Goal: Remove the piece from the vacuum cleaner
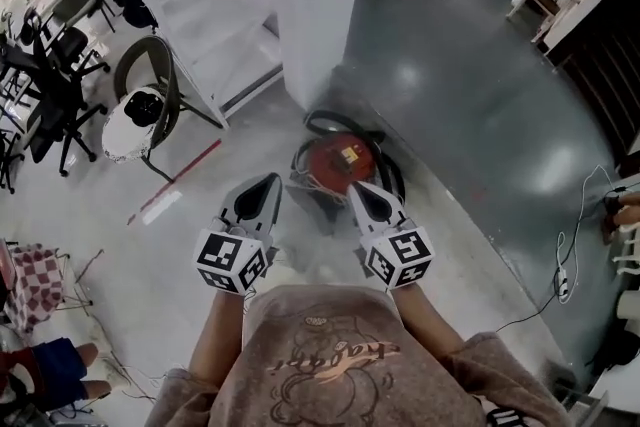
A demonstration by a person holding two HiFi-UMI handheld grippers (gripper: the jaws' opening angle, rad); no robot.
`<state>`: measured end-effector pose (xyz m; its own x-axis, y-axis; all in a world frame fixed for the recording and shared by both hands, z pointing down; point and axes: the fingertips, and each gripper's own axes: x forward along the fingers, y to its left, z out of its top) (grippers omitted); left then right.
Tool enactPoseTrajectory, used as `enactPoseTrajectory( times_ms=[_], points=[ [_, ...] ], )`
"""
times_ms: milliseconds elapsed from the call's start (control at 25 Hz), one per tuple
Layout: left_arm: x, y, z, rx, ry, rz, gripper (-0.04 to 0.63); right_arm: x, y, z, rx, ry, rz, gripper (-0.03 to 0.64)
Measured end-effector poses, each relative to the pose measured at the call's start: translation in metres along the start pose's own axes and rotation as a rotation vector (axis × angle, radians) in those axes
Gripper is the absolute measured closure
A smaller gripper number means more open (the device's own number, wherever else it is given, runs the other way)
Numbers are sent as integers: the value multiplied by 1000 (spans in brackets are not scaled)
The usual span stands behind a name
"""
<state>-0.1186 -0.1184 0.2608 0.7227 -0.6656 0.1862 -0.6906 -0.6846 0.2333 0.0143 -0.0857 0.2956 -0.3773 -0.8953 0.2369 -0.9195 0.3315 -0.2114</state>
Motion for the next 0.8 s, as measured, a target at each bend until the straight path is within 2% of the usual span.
enactPoseTrajectory(
  times_ms=[560,600,640,760,800],
  points=[
    [28,18,-7,9,43,-119,590,5,-12,-5,43,-26,-107,604],
    [30,17,-8,10,52,-132,564,5,-13,-5,45,-27,-108,584],
    [32,15,-10,11,62,-147,504,5,-14,-5,49,-28,-108,569],
    [37,12,-13,10,86,-188,453,5,-17,-6,63,-29,-102,503],
    [38,11,-15,8,91,-205,425,5,-17,-7,71,-29,-102,454]
  ],
)
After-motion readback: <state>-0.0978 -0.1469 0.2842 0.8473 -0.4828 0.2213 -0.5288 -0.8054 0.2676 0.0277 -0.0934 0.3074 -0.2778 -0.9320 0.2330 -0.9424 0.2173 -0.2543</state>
